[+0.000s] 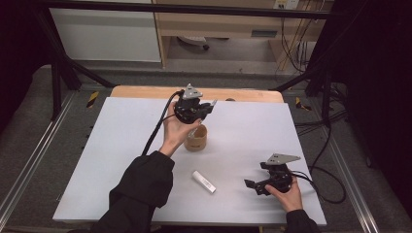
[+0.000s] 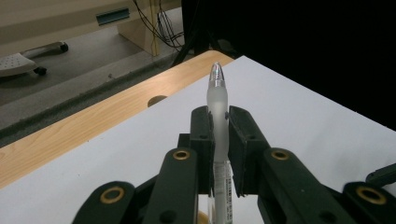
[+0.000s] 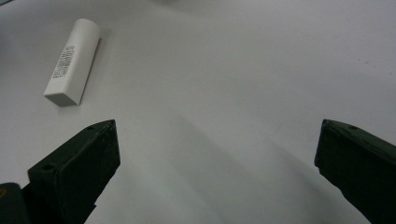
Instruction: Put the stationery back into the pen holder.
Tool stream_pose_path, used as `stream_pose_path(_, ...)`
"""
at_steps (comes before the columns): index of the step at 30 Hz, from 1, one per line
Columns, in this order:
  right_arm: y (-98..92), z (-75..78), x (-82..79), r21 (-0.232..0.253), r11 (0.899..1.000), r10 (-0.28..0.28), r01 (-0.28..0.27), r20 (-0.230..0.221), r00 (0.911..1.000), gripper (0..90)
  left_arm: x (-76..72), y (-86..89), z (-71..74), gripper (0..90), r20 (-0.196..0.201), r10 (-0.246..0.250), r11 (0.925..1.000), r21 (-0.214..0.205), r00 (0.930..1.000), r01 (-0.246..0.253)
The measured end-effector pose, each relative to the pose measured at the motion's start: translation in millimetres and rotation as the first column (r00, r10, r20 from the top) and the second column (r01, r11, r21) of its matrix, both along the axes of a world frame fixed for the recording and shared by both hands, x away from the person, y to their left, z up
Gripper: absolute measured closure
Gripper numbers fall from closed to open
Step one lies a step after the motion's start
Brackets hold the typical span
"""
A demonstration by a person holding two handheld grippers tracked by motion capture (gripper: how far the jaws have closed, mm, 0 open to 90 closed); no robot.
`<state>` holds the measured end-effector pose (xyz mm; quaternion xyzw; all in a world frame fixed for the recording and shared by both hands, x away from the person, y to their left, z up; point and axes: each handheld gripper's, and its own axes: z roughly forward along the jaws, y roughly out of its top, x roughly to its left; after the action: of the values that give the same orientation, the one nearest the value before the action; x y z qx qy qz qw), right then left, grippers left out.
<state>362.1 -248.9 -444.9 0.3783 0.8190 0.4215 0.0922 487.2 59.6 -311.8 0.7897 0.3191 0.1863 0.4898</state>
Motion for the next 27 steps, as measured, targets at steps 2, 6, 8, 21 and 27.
stream_pose_path(2, 0.1, -0.1, 0.0, 0.0, 1.0, -0.002, 0.002, 0.0, 1.0, 0.7, 3.2, -1.8, -1.9, 80.1, -0.002, 0.002, 1.0, -0.005, 1.0, -0.002)
stream_pose_path(6, 0.6, -0.6, 0.2, 0.001, 1.0, 0.0, 0.0, -0.001, 1.0, 0.7, 9.7, -5.6, -5.4, 80.1, 0.002, 0.0, 1.0, 0.004, 1.0, 0.0)
stream_pose_path(8, 0.6, -0.6, 0.0, 0.001, 1.0, 0.0, 0.0, -0.001, 1.0, 0.7, 13.0, -7.2, -6.7, 80.1, 0.009, 0.004, 0.9999, 0.009, 1.0, -0.004)
stream_pose_path(21, 0.4, -0.3, -0.1, 0.002, 1.0, 0.001, -0.001, -0.004, 1.0, 0.7, 29.5, -13.5, -19.7, 80.1, 0.008, 0.022, 0.9995, 0.022, 0.9997, -0.022)
stream_pose_path(27, 0.5, -0.3, -0.1, 0.002, 1.0, 0.001, -0.001, -0.004, 1.0, 0.7, 34.7, -17.0, -28.8, 80.1, 0.005, 0.017, 0.9991, 0.039, 0.9998, -0.018)
